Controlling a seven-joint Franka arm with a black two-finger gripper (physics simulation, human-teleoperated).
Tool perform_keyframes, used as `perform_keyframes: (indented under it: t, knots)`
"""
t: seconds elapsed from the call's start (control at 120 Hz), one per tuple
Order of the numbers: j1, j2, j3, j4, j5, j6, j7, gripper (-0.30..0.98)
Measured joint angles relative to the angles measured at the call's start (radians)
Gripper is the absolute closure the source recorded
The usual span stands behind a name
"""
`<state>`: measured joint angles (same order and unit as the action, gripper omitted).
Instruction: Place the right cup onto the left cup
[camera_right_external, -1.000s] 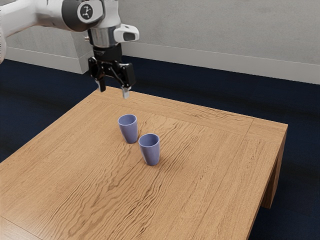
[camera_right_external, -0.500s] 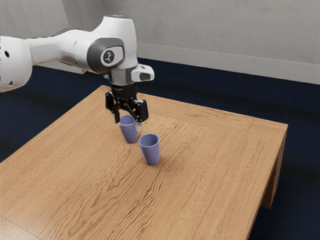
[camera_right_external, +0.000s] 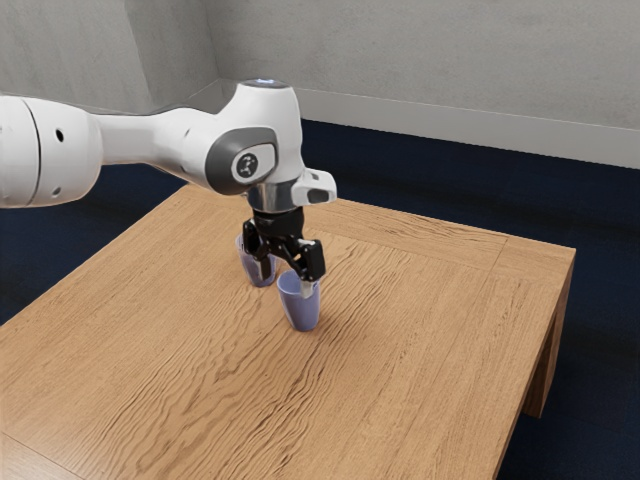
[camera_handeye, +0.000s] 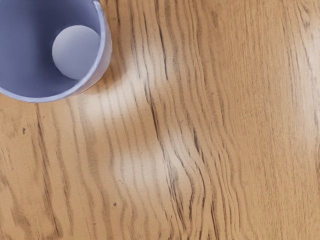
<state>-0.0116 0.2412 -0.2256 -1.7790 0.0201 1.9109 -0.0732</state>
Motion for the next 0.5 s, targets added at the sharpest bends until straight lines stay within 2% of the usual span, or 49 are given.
perform_keyframes:
  t: [0.5]
  knots:
    - [-0.021,0.195,0.035,0.254,0.012,-0.022,0.012,0.0]
